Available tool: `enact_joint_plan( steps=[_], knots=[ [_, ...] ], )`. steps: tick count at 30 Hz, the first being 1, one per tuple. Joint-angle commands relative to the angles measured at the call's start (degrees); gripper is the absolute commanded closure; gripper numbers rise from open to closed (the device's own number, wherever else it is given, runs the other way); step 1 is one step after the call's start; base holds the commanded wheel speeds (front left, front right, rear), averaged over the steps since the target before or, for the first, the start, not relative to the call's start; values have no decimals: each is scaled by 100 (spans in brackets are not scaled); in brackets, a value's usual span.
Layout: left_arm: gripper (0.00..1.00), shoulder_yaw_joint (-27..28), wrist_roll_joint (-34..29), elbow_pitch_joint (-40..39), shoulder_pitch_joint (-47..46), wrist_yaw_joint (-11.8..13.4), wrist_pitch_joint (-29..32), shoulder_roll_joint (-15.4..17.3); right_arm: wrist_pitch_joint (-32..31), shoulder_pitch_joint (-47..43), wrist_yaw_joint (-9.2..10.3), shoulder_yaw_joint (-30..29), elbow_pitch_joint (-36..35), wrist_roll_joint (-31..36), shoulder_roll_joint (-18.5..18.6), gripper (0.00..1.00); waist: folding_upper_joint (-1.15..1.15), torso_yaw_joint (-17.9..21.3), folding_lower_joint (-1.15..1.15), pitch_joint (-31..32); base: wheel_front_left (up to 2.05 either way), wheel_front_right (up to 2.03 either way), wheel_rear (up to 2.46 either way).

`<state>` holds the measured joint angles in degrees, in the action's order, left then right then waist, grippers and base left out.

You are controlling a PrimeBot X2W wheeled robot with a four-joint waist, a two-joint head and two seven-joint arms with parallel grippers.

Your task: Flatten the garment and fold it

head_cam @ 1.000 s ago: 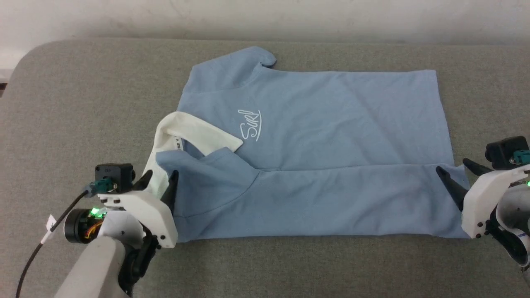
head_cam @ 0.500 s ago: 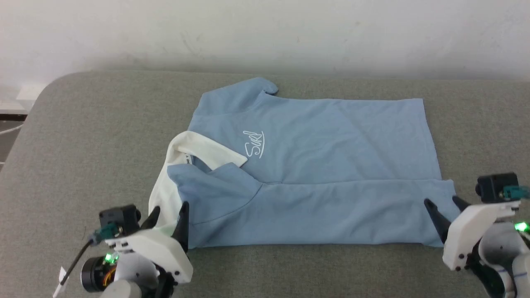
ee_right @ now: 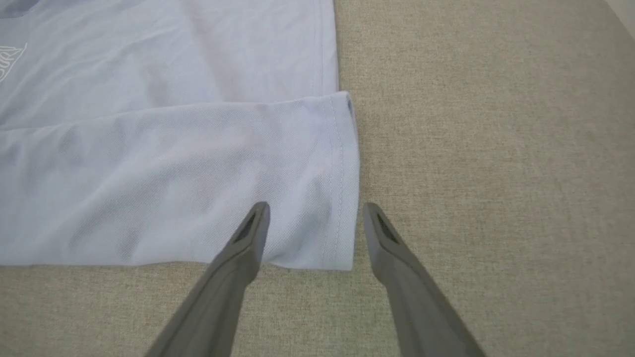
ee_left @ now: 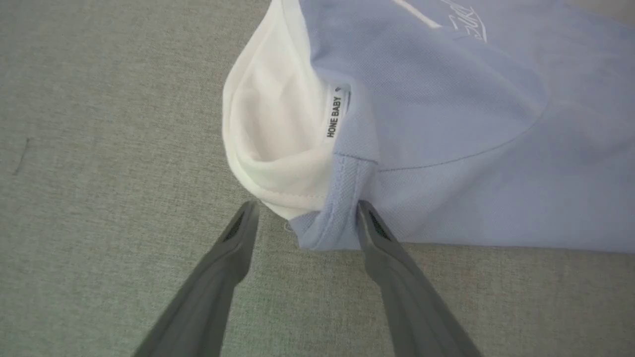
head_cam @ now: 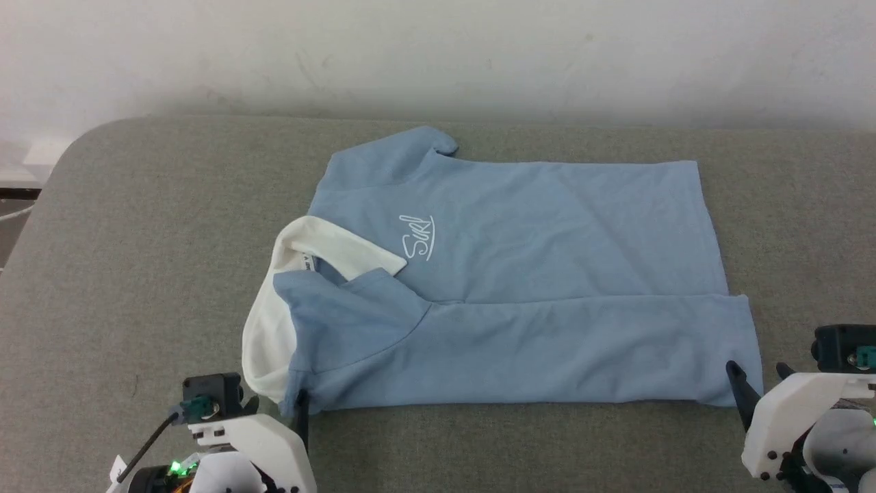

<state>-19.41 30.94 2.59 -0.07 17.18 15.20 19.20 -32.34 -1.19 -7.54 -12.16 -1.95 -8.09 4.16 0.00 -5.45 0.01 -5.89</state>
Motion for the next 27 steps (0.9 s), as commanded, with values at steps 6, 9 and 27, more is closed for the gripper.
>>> enact_joint_plan(
  steps=[6, 9, 27],
  knots=[
    [0, 46, -70, 210, -112, 179, 39, 10, 1, -24, 5, -91, -221, -55, -96, 0, 0, 134, -1, -306, 0, 0, 0],
    [0, 67, -28, 357, -204, 170, 8, -34, 27, 23, 5, -110, -270, -45, -107, 0, 0, 187, -1, -428, 0, 0, 0],
    [100, -101, 85, 448, -451, -193, -237, -162, -19, 395, 5, -235, 545, 233, -126, 0, 0, 11, -1, -654, 0, 0, 0]
  ],
)
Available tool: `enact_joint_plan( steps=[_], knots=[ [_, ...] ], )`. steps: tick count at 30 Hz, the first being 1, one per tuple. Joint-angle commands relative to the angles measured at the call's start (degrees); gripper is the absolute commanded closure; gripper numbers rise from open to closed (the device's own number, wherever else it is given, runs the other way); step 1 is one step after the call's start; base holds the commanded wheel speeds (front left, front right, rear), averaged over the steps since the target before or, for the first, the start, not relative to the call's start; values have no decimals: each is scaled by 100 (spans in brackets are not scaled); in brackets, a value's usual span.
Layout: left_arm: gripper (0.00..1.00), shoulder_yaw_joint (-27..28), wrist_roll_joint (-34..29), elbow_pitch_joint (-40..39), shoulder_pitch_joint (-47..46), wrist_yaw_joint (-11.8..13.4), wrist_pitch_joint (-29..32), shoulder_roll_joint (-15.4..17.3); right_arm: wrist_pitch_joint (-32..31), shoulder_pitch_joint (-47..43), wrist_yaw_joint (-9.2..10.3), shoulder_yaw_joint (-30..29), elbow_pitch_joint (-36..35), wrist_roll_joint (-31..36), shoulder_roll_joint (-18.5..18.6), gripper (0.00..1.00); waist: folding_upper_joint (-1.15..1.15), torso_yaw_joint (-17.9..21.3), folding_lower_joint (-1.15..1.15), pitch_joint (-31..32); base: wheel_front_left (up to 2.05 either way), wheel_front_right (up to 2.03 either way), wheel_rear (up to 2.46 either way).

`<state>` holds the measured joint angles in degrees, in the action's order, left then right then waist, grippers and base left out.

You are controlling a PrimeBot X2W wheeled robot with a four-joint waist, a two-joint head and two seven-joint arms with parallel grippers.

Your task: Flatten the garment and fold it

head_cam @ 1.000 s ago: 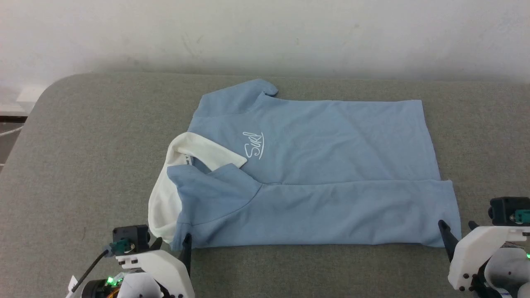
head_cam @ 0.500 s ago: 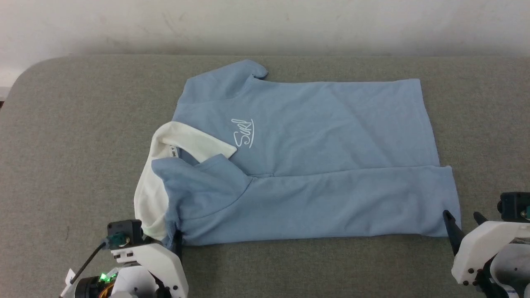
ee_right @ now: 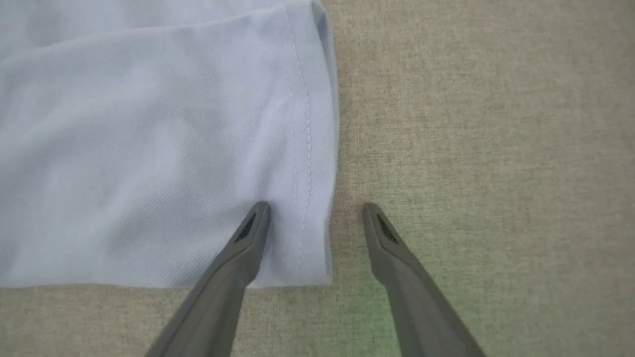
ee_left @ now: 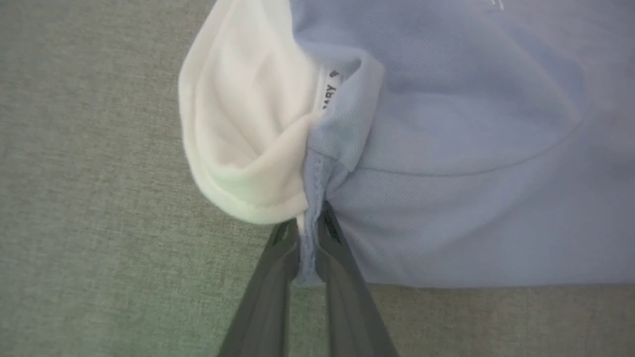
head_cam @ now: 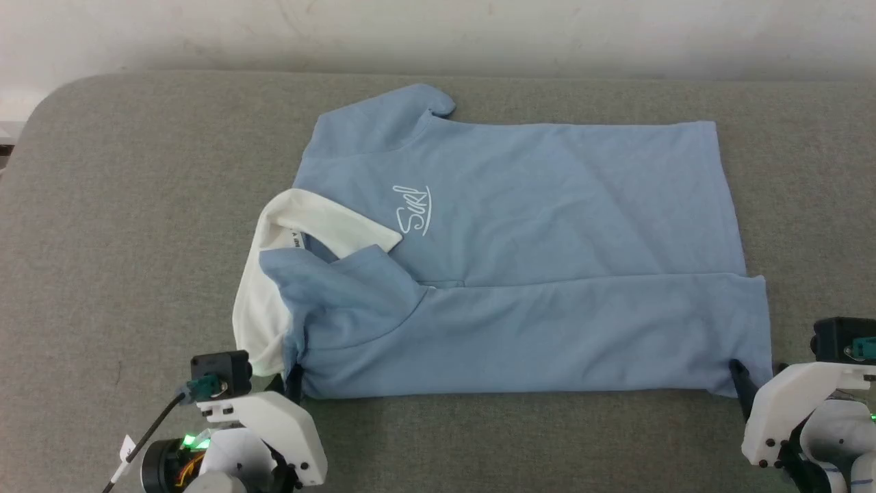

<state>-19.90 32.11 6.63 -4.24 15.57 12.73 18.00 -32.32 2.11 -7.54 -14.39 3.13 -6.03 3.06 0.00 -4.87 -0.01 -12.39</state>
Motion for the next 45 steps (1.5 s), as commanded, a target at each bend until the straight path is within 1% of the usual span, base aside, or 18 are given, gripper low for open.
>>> enact_joint_plan(
  steps=[1, 2, 4, 5, 11, 17, 25, 30, 35, 38, 41, 45],
  knots=[
    [100, -64, -52, -9, -34, -26, 1, -35, -43, 78, 5, -15, 148, 27, -16, 0, 0, -68, 1, -3, 0, 0, 0],
    [100, -76, -64, -67, -28, -21, 1, -29, -59, 90, 5, -6, 253, 13, -16, 0, 0, -86, 1, -1, 0, 0, 0],
    [100, -97, -86, -179, -10, -11, -2, -11, -52, 114, 5, -12, 423, -23, -17, 83, 0, -112, 1, 10, 0, 0, 0],
    [100, -102, -92, -223, 4, -4, 1, -2, -49, 119, 5, -6, 498, -50, -17, 100, 0, -119, 1, 24, 0, 0, 0],
    [100, -95, -81, -392, 146, 40, 44, 87, 22, 125, 5, -54, 694, -126, -17, 100, 0, -95, 1, 172, 0, 0, 0],
    [100, -42, -25, -518, 345, 75, 147, 242, 3, 22, 5, -96, 445, -280, 37, 100, 0, -47, 1, 473, 0, 0, 0],
    [100, -57, 29, -908, 964, 197, 508, 572, -461, -721, 5, -111, -284, -523, 185, 100, 0, -50, 1, 1040, 0, 0, 0],
    [100, 24, 55, -1243, 1295, 330, 593, 728, -825, -1188, 5, -254, -856, -576, 174, 100, 0, -65, 1, 1133, 0, 0, 0],
    [100, 80, 141, -1559, 1493, 380, 621, 772, -1136, -1504, 5, -489, -1377, -586, 118, 100, 0, -103, 1, 1129, 0, 0, 0],
    [100, 81, 180, -1660, 1613, 427, 745, 830, -1304, -1654, 5, -575, -1629, -603, 79, 100, 0, -126, 1, 1120, 0, 0, 0],
    [100, -5, 231, -1646, 1710, 440, 983, 882, -1506, -1769, 5, -605, -1662, -595, 45, 100, 0, -143, 1, 1090, 0, 0, 0],
    [100, -147, 345, -1436, 1720, 351, 1199, 852, -1614, -1803, 5, -607, -1383, -541, 27, 100, 0, -159, 1, 1039, 0, 0, 0]
  ],
)
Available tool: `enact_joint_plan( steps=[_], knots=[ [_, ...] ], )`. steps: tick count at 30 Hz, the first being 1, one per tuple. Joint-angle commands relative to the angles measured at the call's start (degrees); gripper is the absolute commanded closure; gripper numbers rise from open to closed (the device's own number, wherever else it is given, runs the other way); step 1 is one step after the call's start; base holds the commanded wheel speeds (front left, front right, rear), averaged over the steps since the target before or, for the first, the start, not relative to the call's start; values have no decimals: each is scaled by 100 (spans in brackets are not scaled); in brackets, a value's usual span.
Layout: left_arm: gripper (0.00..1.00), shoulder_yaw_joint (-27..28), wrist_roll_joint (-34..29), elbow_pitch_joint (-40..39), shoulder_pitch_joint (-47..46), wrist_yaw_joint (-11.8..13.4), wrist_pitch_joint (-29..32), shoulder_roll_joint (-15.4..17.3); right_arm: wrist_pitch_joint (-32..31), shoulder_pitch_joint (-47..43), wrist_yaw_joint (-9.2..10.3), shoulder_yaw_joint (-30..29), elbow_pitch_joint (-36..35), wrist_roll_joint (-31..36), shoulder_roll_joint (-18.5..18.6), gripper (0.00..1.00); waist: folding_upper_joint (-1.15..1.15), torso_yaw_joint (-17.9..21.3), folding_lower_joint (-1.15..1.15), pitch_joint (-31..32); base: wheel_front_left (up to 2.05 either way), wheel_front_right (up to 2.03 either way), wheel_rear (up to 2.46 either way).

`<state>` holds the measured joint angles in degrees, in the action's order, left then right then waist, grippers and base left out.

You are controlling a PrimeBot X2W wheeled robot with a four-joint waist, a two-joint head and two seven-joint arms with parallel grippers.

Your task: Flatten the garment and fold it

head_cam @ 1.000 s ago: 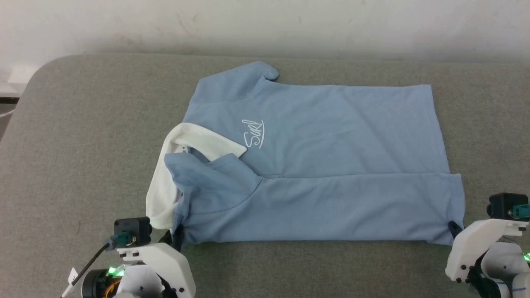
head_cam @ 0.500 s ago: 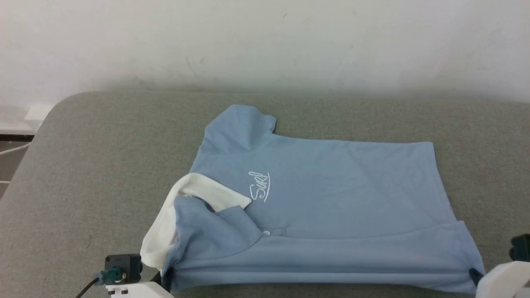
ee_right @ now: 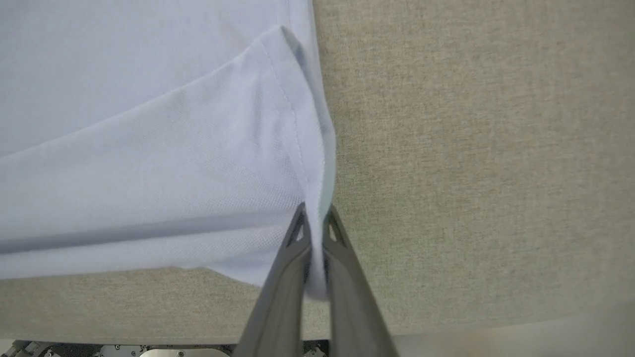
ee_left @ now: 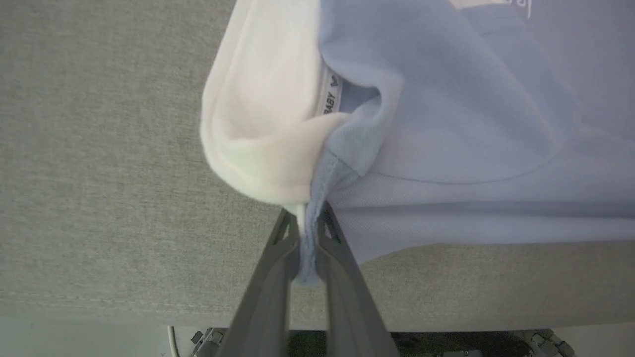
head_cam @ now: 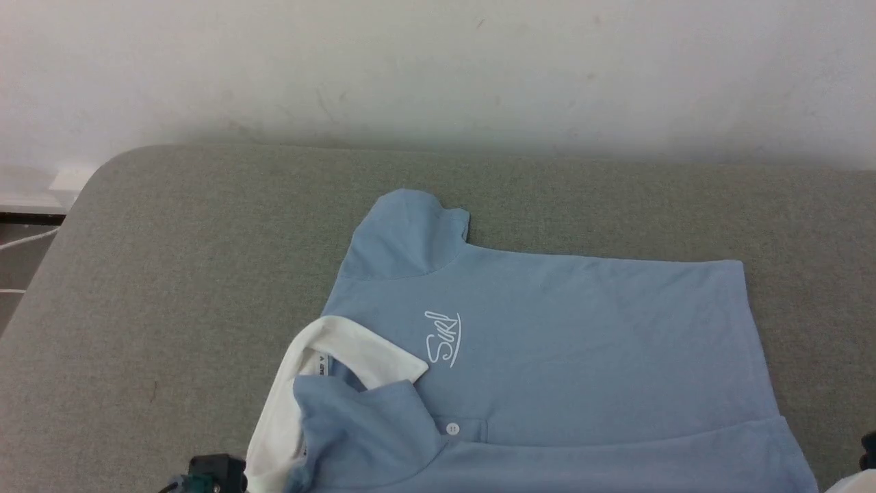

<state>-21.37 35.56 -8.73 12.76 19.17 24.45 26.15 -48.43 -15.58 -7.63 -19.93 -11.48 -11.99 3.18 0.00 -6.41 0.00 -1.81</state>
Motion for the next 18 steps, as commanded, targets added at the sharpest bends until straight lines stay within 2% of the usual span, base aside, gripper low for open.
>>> enact_joint_plan(
  steps=[1, 9, 10, 11, 18],
  knots=[
    [100, -29, -4, 187, 6, -28, 36, 32, 27, -4, 14, -51, 170, 76, 16, 100, 0, 1, 0, -45, 0, 0, 0],
    [100, -155, 26, 854, -258, -307, -261, -168, 334, 265, 14, 123, 901, 136, 189, 100, 0, -14, 0, -126, 0, 0, 0],
    [99, -160, 24, 923, -294, -346, -328, -190, 376, 290, 14, 147, 958, 151, 214, 51, 0, -16, 0, -124, 0, 0, 0],
    [0, -159, 5, 992, -327, -370, -407, -204, 436, 317, 14, 151, 1004, 172, 232, 0, 0, -19, 0, -115, 0, 0, 0],
    [0, 31, -1, 985, -486, -395, -986, -331, 1275, 566, 14, 264, 911, 160, 381, 0, 0, -29, 0, 64, 0, 0, 0]
  ],
)
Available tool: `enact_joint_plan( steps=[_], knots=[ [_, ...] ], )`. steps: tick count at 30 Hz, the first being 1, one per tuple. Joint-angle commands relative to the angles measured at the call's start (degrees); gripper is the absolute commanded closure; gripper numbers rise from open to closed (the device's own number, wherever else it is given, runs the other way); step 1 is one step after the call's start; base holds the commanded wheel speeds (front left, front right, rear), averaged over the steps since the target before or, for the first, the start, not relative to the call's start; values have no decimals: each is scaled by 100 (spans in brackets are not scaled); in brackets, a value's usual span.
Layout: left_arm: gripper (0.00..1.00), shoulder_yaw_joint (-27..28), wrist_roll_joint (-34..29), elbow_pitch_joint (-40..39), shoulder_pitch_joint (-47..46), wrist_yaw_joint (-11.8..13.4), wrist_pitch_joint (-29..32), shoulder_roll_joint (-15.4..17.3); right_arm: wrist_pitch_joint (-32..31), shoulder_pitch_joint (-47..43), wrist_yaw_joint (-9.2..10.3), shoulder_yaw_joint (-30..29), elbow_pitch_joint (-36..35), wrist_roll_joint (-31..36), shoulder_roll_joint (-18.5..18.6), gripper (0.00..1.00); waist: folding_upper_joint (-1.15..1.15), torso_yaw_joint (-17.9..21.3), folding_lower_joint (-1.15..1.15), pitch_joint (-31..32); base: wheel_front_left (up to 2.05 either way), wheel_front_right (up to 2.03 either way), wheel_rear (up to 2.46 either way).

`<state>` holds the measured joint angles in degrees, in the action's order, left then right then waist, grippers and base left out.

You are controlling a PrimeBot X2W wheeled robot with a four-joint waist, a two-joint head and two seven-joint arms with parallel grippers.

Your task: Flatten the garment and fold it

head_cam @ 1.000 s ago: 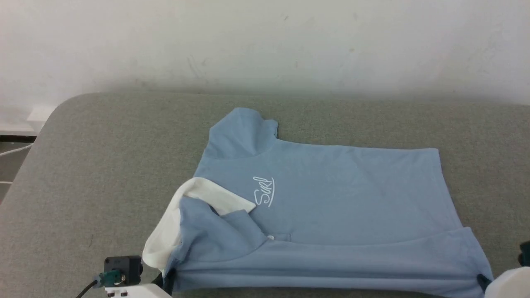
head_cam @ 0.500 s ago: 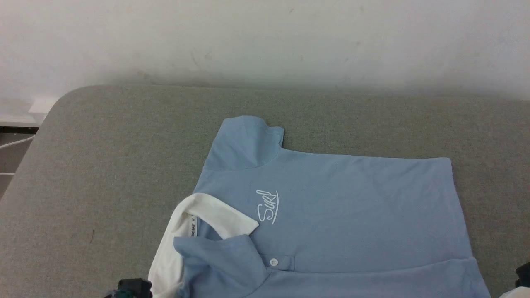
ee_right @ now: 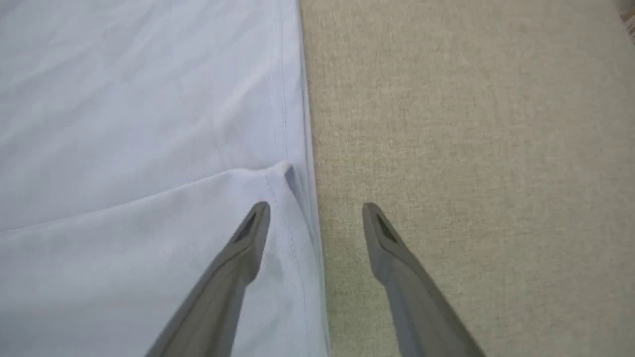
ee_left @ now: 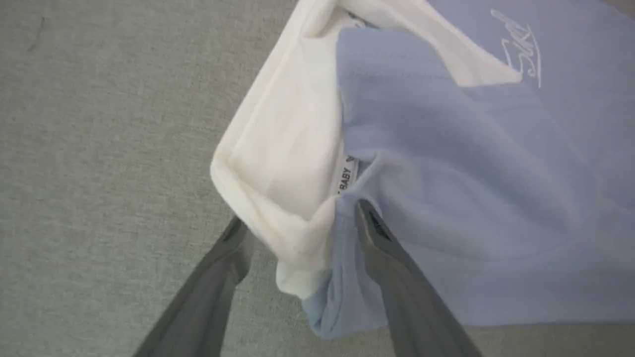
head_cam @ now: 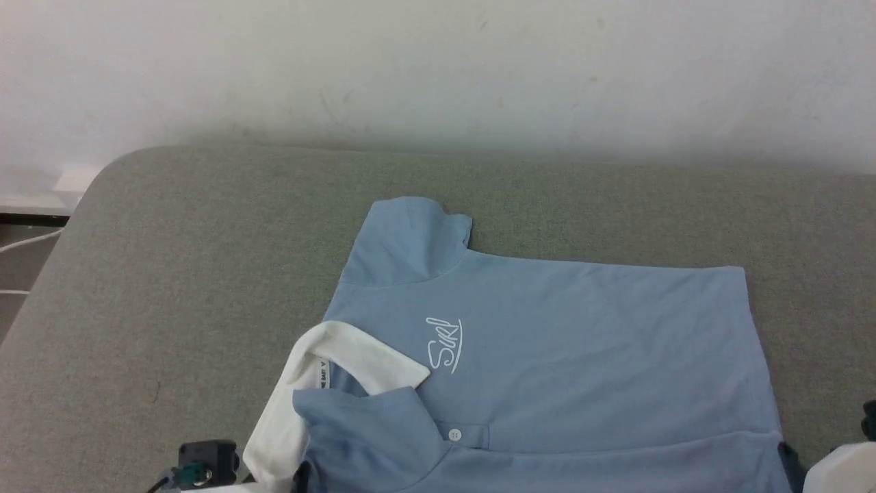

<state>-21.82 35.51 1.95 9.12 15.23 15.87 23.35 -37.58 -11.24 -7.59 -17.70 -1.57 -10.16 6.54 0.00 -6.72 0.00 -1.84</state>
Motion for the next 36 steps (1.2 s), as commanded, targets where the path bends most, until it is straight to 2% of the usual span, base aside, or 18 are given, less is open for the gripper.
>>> enact_joint_plan(
  steps=[1, 6, 10, 14, 18, 23, 27, 31, 36],
  knots=[
    [0, 130, 37, -165, -132, -10, -229, -85, 355, 169, 10, 74, -136, -48, 68, 0, 0, 5, 0, 97, 0, 0, 0],
    [0, 304, -13, -547, -255, -92, -775, -129, 1138, 313, 10, 278, -418, -112, 222, 0, 0, 31, 0, 163, 0, 0, 0],
    [0, 435, -251, -795, -489, -320, -1711, -171, 2083, 420, 10, 544, -647, -110, 351, 0, 0, 83, 0, 182, 0, 0, 0],
    [0, 485, -497, -734, -666, -451, -2462, -209, 2858, 442, 10, 606, -800, -199, 177, 0, 0, 139, 0, 180, 0, 0, 0],
    [0, 413, -610, -534, -877, -574, -2648, -203, 3378, 418, 10, 730, -929, -156, 77, 0, 0, 240, 0, 71, 0, 0, 0],
    [0, 298, -779, -305, -1412, -751, -2394, 18, 3646, 505, 10, 937, -1029, -63, 15, 0, 0, 476, 0, -269, 0, 0, 0],
    [0, 125, -957, -132, -2105, -934, -1741, 298, 3732, 682, 10, 1055, -1144, 3, -22, 0, 0, 714, 0, -680, 0, 0, 0],
    [0, 14, -978, 282, -3051, -1302, -925, 611, 3740, 905, 10, 1241, -1246, 82, -75, 0, 0, 1002, 0, -1134, 0, 0, 0],
    [0, -42, -695, 1045, -4332, -1896, 95, 847, 3782, 1167, 10, 1458, -1300, 123, -148, 0, 0, 1365, 0, -1639, 0, 0, 0]
  ],
)
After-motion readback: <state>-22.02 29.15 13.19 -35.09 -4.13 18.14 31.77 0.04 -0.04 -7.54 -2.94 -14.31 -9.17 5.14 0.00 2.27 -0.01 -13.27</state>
